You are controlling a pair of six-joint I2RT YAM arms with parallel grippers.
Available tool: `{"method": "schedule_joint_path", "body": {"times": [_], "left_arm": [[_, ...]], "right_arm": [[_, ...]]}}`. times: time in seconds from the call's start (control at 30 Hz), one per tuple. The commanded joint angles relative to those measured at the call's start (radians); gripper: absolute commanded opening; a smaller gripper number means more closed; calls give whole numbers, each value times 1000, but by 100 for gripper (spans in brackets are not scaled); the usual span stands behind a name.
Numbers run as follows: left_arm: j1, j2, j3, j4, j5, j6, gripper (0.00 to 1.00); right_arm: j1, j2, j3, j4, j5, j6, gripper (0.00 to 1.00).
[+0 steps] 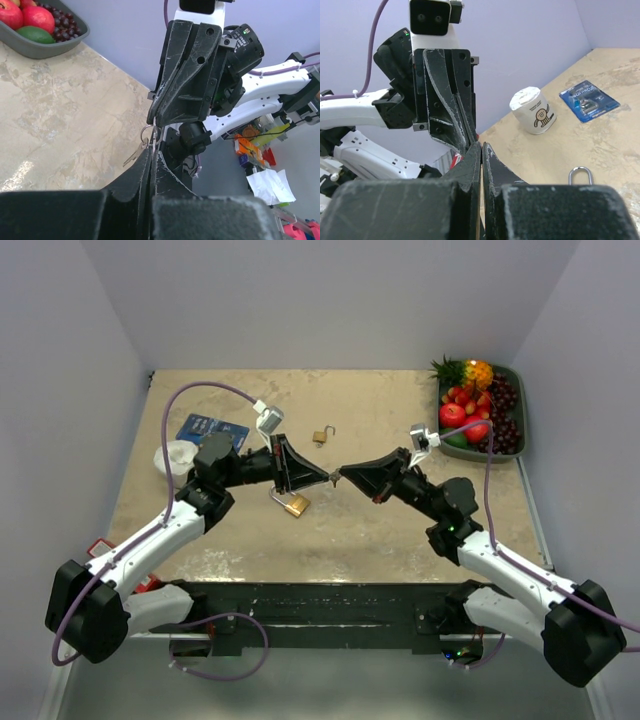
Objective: Unlock with the key
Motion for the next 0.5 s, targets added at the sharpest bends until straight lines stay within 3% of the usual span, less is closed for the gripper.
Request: {"method": "schedule_joint_path", "body": {"times": [0.0, 0.03, 0.17, 0.27, 0.47], "left_arm": [[2, 4, 35, -45, 27, 104, 0], [0, 5, 49, -134, 26, 136, 0], [2, 35, 120, -369, 43, 352, 0], [2, 71, 169, -551, 73, 471, 0], [0, 93, 235, -763, 165, 649, 0]], "right_arm": [[-2, -23, 5, -87, -24, -23, 2], [-5, -34, 14, -118, -42, -43, 6], [-14, -110, 62, -311, -80, -138, 43], [-14, -133, 117, -472, -116, -227, 62], [-14, -83, 226, -757, -275, -391, 69]]}}
